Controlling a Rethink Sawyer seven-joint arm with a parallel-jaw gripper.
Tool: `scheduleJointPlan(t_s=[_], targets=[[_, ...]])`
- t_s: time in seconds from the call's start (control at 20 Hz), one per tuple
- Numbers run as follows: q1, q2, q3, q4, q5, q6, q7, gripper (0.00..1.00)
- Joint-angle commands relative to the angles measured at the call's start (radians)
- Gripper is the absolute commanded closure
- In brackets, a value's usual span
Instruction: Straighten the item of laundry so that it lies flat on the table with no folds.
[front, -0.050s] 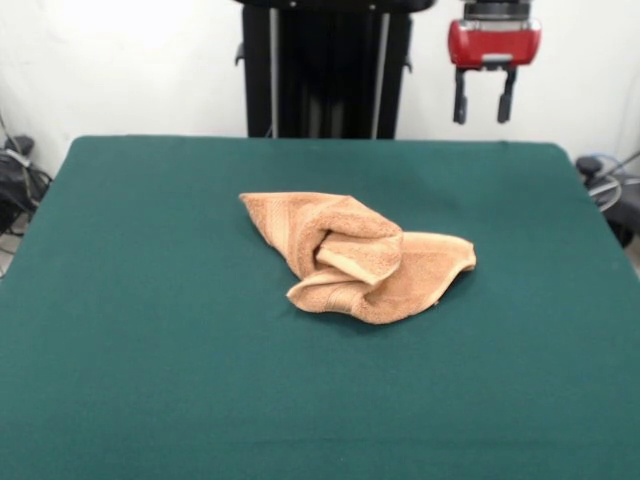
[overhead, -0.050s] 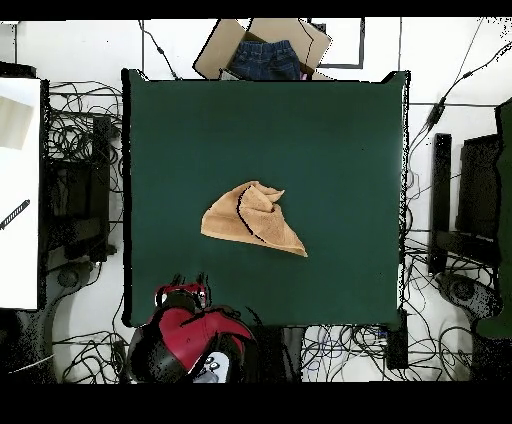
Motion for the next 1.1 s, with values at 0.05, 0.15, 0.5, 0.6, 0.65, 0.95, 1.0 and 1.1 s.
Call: scheduleJointPlan(t_s=[0.05,0.15,0.5,0.6,0.65,0.95,1.0,1.1], targets=[[-0.017,0.038,0.02,-0.012,0.007,0.006,0.109,0.0],[-0.022,0.032,0.027,-0.014,0.007,0.018,0.106,0.0],[-0.032,0.034,0.035,-0.017,0.004,0.022,0.102,0.0],[-0.034,0.035,0.036,-0.017,0.002,0.02,0.101,0.0],[-0.034,0.035,0.037,-0.017,0.002,0.021,0.101,0.0],[-0.035,0.029,0.039,-0.017,0.001,0.028,0.098,0.0],[-0.034,0.03,0.037,-0.019,0.0,0.025,0.097,0.0],[-0.028,0.032,0.03,-0.021,-0.003,0.013,0.095,0.0]])
